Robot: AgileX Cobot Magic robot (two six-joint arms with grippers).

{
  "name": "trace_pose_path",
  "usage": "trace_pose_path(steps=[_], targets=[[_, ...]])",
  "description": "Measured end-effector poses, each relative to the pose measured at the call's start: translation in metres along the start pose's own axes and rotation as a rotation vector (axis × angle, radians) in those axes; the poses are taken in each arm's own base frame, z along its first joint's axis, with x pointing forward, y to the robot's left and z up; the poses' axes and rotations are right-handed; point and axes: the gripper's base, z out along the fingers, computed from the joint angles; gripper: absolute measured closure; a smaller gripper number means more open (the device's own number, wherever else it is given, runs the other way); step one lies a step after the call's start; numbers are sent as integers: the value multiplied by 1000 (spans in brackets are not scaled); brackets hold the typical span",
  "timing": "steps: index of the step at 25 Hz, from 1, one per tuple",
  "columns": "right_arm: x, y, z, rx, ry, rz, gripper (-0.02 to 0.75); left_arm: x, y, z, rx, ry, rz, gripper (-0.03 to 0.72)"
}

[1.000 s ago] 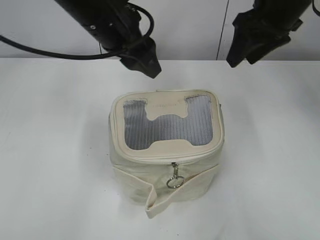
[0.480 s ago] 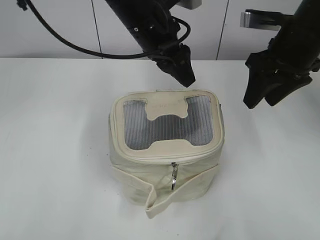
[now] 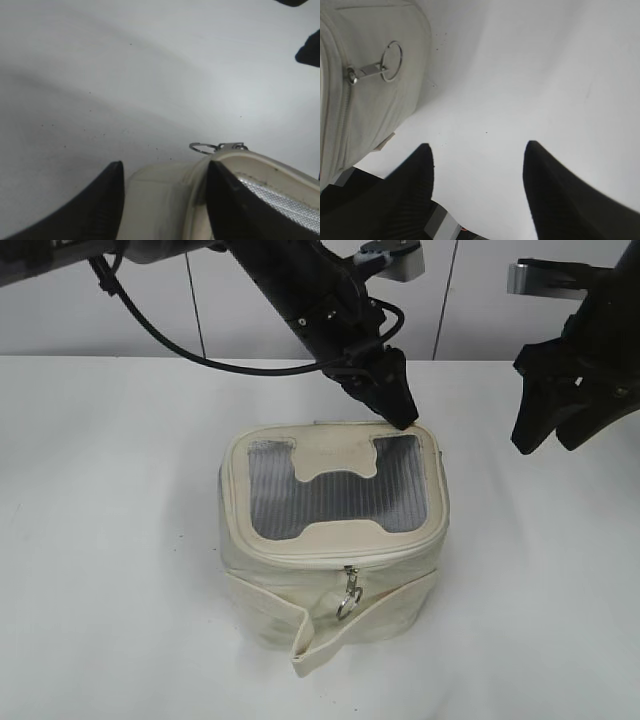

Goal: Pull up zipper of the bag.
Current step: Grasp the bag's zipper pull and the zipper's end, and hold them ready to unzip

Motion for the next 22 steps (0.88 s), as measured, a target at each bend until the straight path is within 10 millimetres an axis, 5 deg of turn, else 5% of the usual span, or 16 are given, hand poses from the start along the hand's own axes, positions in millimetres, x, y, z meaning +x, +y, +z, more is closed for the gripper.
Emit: trace_pose_path(steps=[17, 22], targets=[[0, 0, 0, 0, -1, 3, 288, -5, -8, -15, -38, -6, -3, 281], [0, 0, 0, 0, -1, 3, 288, 2, -16, 2, -30, 64, 1, 281]])
